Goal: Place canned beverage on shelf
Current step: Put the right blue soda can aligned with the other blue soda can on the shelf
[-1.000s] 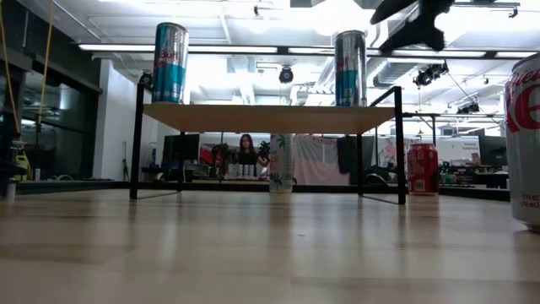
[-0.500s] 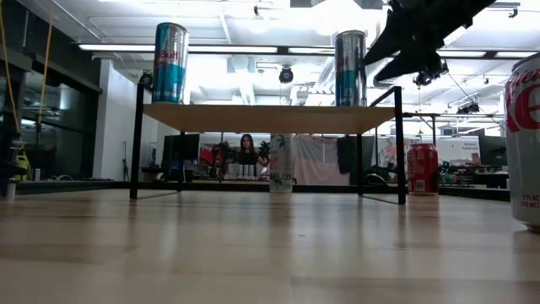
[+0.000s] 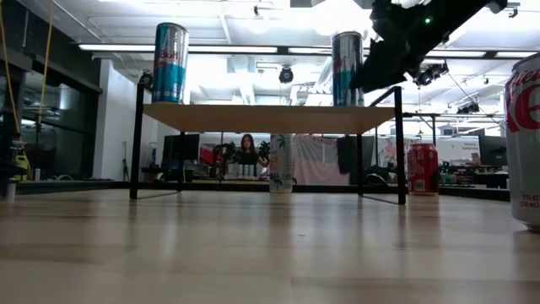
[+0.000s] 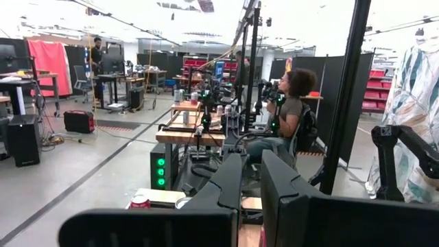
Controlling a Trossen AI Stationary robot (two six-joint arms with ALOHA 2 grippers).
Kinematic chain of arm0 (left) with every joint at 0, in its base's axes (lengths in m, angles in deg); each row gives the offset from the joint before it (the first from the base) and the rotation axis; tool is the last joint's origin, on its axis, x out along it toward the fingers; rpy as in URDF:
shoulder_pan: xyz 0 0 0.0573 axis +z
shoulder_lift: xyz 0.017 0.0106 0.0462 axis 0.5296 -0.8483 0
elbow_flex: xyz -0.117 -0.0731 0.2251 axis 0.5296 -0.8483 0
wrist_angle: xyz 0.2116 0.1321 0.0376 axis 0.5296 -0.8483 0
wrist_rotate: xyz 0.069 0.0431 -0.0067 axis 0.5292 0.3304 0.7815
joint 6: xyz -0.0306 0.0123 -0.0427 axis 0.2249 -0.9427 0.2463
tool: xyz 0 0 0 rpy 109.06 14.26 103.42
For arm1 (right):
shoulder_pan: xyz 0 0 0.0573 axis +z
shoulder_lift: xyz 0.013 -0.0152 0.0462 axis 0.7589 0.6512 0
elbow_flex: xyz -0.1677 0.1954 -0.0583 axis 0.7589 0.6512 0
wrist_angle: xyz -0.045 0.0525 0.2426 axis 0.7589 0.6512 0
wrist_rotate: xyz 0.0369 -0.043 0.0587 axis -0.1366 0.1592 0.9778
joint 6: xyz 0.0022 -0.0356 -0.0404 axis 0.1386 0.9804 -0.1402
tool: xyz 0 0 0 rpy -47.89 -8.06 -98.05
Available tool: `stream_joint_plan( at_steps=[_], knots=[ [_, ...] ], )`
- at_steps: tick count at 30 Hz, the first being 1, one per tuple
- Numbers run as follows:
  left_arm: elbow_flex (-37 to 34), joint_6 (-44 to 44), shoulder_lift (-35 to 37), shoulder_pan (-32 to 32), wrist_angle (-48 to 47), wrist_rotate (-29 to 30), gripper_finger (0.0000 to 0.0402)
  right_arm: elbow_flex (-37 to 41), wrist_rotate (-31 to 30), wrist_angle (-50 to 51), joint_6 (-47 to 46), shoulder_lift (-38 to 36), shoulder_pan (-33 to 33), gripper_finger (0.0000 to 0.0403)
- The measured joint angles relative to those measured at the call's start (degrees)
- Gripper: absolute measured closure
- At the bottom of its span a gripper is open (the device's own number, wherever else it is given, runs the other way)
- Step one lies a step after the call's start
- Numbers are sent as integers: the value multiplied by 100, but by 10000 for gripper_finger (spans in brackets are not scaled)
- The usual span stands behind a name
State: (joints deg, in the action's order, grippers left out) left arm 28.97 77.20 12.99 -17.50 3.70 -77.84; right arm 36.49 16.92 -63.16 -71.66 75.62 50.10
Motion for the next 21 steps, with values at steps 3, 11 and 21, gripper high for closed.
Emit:
stream_joint_plan(
  at_steps=[3, 11, 21],
  knots=[
    [0, 0, 13, 0, 0, 0, 401, 0, 2, -301, 168, 120, 0, 146],
    [0, -2, 9, 0, -2, -2, 401, 0, -329, -937, 331, 311, -46, 147],
    [2, -4, 16, 0, -2, -9, 401, -9, -265, -1615, 168, 635, -199, 155]
  ],
)
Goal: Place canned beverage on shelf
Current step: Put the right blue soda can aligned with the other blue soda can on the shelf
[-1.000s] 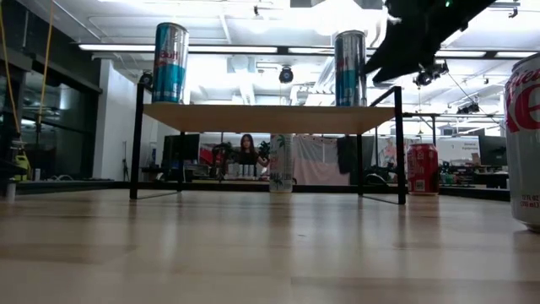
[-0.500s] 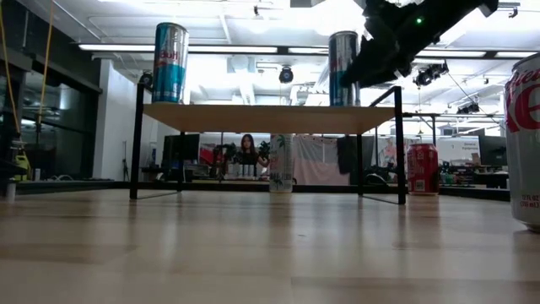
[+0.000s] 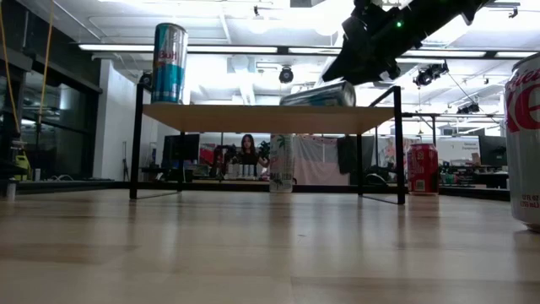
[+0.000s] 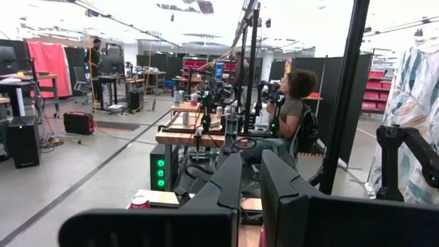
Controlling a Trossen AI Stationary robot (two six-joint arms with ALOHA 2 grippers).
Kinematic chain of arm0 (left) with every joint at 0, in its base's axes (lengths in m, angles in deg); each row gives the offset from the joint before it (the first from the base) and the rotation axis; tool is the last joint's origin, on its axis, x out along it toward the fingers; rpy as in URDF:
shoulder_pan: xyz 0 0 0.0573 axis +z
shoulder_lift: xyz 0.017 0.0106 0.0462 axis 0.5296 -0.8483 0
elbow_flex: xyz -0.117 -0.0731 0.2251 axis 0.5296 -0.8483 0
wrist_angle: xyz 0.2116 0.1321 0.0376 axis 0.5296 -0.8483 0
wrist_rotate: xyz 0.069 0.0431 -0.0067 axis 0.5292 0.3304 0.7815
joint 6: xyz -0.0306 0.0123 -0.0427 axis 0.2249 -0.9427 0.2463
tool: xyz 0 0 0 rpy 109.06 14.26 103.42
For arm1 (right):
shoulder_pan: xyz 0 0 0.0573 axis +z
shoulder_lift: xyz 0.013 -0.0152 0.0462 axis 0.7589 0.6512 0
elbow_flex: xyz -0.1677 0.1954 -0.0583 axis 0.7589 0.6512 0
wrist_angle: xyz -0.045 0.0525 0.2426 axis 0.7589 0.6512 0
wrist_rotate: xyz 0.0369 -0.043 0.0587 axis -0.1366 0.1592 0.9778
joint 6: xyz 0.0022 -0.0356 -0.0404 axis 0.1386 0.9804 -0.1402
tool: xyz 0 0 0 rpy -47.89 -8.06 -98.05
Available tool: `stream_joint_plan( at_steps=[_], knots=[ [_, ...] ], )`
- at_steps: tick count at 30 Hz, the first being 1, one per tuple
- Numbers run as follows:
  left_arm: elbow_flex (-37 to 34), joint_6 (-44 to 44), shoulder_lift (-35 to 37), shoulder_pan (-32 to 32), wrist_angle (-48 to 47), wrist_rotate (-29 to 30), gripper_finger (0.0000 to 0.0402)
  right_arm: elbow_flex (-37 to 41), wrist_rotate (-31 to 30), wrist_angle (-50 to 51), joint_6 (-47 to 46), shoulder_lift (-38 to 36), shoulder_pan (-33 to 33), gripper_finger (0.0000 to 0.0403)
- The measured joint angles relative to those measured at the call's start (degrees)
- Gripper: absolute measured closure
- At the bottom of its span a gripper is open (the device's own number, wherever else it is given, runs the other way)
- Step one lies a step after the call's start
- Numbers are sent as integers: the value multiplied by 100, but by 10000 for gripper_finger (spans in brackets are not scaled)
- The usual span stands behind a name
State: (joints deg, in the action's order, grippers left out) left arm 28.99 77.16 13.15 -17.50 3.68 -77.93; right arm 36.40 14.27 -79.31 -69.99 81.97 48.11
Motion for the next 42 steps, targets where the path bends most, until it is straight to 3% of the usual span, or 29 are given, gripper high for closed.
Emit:
stream_joint_plan(
  at_steps=[10, 14, 20, 25, 31, 36, 42],
  knots=[
    [0, -2, -2, 0, 2, 0, 401, -7, 374, 58, -367, 34, -26, 155],
    [0, -1, 0, 0, 2, 0, 402, -425, 610, 392, -271, 23, -29, 155],
    [0, -1, 0, 0, 2, 0, 401, -2345, 933, 2689, -1031, 376, -477, 155],
    [0, 0, -2, 0, 2, 0, 401, -4338, 2181, 4611, -1372, 1602, -1141, 155],
    [0, 0, -2, 0, 2, 0, 401, -6334, 2382, 6092, -948, 3130, -1454, 155],
    [0, -37, -2, 0, 1, -1, 402, -7470, 2546, 7032, -753, 4149, -1528, 155],
    [0, -192, -2, 0, 2, -13, 401, -8076, 2523, 7705, -618, 4924, -1528, 155]
  ],
)
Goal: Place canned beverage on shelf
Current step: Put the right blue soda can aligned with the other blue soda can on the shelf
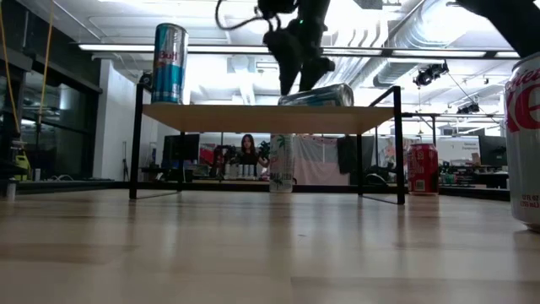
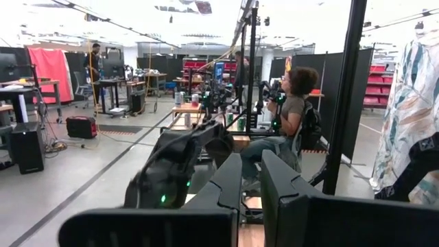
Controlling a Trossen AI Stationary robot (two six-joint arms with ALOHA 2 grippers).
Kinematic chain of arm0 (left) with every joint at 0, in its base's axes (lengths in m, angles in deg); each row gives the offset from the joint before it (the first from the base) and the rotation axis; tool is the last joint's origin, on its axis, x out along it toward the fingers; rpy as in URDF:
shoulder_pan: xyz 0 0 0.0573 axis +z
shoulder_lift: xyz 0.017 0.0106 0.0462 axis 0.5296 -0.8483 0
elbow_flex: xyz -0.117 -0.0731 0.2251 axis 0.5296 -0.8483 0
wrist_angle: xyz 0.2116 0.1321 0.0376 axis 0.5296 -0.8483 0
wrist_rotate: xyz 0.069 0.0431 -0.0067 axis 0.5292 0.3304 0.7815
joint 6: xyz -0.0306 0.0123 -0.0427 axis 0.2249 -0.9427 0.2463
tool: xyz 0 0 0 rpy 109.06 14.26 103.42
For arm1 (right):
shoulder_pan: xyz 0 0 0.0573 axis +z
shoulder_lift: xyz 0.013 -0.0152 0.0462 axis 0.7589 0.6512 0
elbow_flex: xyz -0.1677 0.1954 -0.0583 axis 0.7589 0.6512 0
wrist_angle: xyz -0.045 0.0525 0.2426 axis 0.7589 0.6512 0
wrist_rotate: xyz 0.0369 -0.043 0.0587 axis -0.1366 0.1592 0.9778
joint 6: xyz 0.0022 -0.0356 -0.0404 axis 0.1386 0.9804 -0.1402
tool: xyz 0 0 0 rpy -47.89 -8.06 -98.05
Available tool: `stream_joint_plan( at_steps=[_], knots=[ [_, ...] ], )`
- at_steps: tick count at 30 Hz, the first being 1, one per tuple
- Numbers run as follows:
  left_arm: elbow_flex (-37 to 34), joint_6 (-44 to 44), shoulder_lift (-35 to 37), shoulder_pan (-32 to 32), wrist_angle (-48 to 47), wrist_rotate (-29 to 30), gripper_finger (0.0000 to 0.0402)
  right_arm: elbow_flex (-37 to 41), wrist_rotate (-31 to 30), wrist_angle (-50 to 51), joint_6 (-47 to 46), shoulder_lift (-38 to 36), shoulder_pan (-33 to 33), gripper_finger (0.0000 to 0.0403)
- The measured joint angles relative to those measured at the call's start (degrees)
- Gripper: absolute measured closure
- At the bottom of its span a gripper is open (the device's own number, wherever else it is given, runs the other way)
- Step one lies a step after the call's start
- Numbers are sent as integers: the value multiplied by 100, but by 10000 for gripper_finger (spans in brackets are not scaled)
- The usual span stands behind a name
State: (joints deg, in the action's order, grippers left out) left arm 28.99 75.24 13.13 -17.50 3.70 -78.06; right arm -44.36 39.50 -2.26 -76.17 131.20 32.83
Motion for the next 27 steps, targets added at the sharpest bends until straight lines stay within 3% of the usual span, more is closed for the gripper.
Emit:
stream_joint_plan(
  at_steps=[13, 27],
  knots=[
    [0, -6, 0, 0, 1, 4, 401, -59, -27, 198, 12, 249, -3, 155],
    [0, 39, 0, 0, 210, 17, 401, 107, 326, 223, 191, 260, -129, 168]
  ],
)
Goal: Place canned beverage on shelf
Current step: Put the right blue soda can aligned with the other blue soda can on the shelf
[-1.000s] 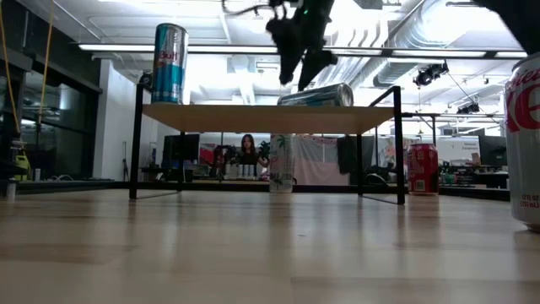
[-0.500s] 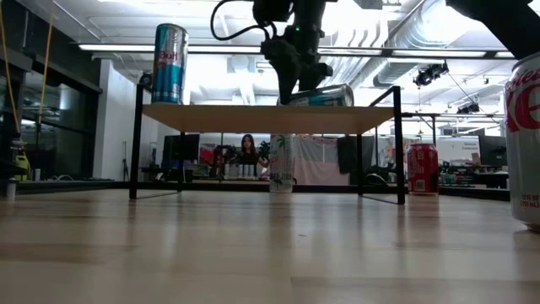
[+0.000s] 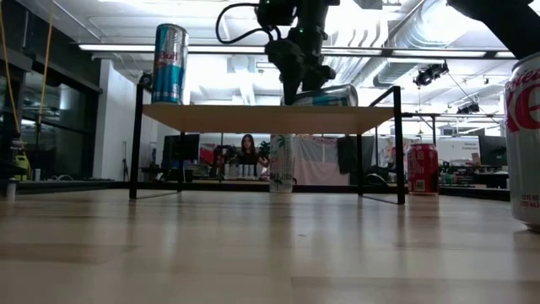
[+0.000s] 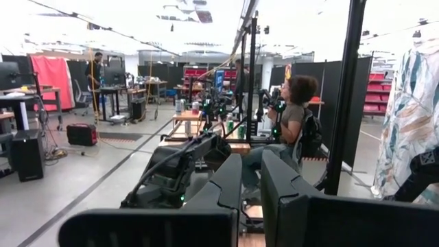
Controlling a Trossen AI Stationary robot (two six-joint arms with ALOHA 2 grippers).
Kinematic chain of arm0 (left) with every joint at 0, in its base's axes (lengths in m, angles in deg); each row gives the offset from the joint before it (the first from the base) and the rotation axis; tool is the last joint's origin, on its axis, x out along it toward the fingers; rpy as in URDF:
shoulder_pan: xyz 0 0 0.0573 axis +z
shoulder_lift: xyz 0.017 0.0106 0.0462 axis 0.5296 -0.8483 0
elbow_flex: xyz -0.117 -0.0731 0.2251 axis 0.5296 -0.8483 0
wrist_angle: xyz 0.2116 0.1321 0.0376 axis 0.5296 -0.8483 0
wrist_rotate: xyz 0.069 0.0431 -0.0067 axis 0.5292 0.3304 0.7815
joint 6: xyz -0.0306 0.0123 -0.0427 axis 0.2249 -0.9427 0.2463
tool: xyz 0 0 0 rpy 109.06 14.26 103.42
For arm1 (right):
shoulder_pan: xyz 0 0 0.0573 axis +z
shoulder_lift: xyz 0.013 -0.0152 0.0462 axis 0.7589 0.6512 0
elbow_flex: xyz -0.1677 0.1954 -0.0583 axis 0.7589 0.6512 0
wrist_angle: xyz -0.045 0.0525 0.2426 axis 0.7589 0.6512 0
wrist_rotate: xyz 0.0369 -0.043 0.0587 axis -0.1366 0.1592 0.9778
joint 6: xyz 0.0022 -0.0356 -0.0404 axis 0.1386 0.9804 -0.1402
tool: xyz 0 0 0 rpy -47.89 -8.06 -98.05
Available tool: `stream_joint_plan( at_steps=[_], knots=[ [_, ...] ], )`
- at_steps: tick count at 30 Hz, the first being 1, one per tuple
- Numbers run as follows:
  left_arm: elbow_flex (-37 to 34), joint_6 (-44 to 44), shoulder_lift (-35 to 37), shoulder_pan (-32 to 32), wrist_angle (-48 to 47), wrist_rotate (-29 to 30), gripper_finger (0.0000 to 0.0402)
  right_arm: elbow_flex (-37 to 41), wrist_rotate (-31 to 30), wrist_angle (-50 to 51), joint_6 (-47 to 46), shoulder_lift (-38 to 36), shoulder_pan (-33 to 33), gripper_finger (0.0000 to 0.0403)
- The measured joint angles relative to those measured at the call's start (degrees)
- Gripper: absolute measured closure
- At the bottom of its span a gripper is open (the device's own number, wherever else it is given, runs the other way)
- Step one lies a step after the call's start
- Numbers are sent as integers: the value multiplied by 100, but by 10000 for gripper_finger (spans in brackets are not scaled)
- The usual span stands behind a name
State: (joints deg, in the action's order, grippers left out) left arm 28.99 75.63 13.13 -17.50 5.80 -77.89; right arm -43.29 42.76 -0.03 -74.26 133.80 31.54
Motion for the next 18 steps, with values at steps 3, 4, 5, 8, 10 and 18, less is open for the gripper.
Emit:
stream_joint_plan(
  at_steps=[3, 4, 5, 8, 10, 18],
  knots=[
    [0, 0, 0, 0, 116, 0, 401, -1, -60, -36, 191, -35, 22, 204],
    [0, 0, 0, -1, 140, 0, 401, -18, -65, -41, 273, -62, 24, 213],
    [0, 0, 0, 0, 169, 0, 401, -58, -59, -41, 352, -78, 25, 213],
    [0, -1, 0, 0, 186, 0, 401, -216, 11, 31, 562, -168, 24, 213],
    [0, -68, -14, 0, 186, -2, 402, -369, -3, -42, 590, -366, 26, 213],
    [2, -568, -378, 2, 186, 361, 401, -482, -72, -432, 848, -1478, 174, 213]
  ],
)
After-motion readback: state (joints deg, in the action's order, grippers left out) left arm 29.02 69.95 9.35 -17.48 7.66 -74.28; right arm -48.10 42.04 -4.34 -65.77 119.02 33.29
